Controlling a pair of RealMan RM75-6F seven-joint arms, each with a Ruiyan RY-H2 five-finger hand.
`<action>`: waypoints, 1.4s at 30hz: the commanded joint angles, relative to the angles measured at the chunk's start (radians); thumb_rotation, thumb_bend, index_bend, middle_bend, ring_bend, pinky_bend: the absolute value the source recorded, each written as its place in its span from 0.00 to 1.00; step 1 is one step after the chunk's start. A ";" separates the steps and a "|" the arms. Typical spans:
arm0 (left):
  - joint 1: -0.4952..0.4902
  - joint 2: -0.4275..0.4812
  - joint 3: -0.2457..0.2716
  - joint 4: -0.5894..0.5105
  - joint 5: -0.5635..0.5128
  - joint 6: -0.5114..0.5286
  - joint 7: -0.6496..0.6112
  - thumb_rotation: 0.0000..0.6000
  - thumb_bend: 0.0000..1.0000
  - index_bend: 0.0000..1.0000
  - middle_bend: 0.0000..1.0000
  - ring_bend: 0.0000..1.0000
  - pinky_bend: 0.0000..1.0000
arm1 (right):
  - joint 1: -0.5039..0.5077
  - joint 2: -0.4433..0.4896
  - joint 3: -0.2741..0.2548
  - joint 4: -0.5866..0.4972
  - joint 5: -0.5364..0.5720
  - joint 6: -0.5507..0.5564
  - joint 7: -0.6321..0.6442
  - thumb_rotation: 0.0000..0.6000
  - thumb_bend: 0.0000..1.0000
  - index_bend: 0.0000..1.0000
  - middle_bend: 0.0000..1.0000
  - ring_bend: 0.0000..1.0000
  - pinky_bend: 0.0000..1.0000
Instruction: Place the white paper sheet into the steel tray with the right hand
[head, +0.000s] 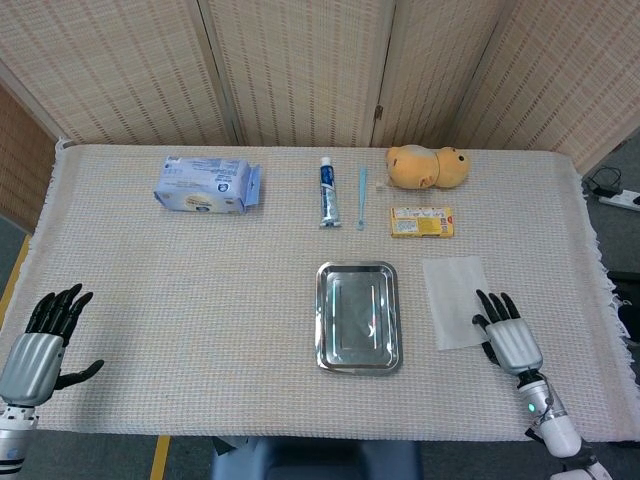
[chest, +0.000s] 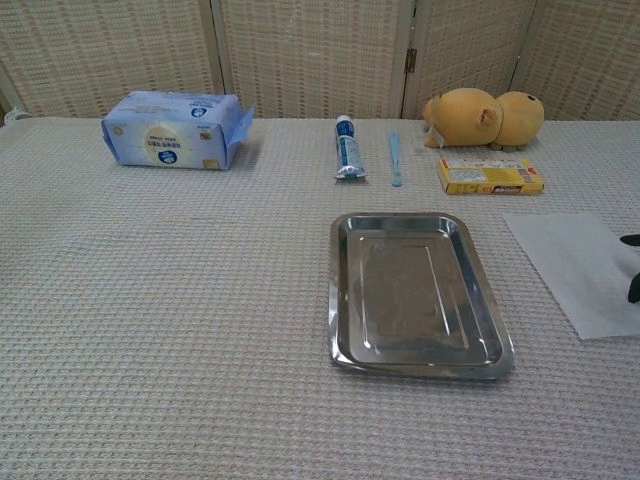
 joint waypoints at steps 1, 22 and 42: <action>0.000 0.000 0.001 0.000 0.002 0.000 0.000 1.00 0.19 0.03 0.00 0.00 0.00 | 0.003 -0.015 0.002 0.022 -0.007 0.019 0.022 1.00 0.41 0.46 0.00 0.00 0.00; 0.010 0.002 0.003 0.002 0.021 0.029 0.004 1.00 0.20 0.03 0.00 0.00 0.00 | 0.000 -0.084 -0.001 0.148 -0.029 0.105 0.087 1.00 0.46 0.73 0.18 0.05 0.00; 0.016 -0.004 0.000 0.016 0.046 0.065 -0.012 1.00 0.21 0.00 0.00 0.00 0.00 | 0.000 -0.145 -0.001 0.282 -0.088 0.314 0.167 1.00 0.55 0.78 0.26 0.12 0.00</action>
